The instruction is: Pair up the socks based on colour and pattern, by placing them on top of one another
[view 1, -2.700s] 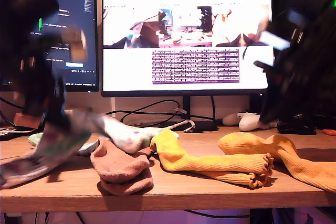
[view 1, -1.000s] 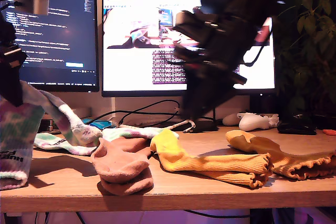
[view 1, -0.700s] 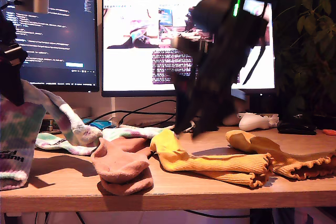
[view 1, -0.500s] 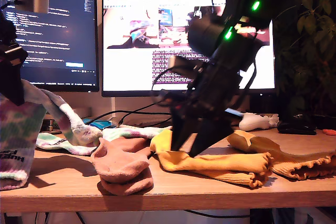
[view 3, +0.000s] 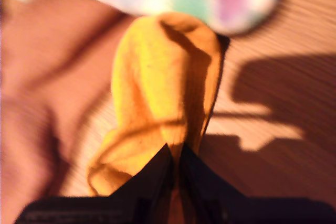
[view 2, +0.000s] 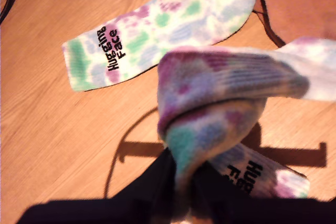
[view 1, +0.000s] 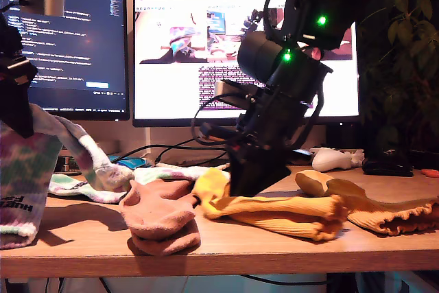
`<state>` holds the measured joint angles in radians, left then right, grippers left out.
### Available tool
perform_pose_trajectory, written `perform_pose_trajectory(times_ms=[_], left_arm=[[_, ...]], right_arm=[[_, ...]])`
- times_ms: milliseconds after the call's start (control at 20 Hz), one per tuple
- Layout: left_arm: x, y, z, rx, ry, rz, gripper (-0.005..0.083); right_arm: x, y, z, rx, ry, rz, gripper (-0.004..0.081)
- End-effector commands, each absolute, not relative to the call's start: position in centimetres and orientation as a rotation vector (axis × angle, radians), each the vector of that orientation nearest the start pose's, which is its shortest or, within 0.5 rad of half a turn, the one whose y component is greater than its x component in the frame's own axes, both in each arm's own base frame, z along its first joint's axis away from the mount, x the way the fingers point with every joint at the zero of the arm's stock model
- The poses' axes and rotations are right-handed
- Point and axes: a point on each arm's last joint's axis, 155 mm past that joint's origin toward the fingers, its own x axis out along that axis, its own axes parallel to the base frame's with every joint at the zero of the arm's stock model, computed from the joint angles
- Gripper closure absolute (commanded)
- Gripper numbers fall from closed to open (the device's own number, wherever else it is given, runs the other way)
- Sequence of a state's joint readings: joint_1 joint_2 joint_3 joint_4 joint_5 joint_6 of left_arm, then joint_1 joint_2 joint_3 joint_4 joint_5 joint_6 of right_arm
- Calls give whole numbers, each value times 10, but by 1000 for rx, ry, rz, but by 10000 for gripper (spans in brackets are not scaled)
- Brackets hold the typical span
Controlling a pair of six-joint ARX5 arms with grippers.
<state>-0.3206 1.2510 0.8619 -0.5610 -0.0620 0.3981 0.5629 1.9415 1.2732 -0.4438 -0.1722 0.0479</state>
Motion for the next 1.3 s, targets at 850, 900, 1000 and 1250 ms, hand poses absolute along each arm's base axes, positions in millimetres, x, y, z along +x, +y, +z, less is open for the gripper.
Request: perform_pose_trajectory(times_ms=[850, 900, 1000, 1250], left_arm=[[322, -101, 121, 525, 841, -445, 798], [322, -101, 121, 525, 840, -444, 797], [324, -102, 123, 524, 831, -443, 798], [326, -102, 125, 523, 820, -441, 798]], right_arm=[[343, 151, 133, -318, 1079, 291, 781], [349, 145, 134, -312, 1066, 276, 781], [365, 139, 138, -310, 1020, 267, 781], [385, 128, 102, -306, 1078, 267, 781]])
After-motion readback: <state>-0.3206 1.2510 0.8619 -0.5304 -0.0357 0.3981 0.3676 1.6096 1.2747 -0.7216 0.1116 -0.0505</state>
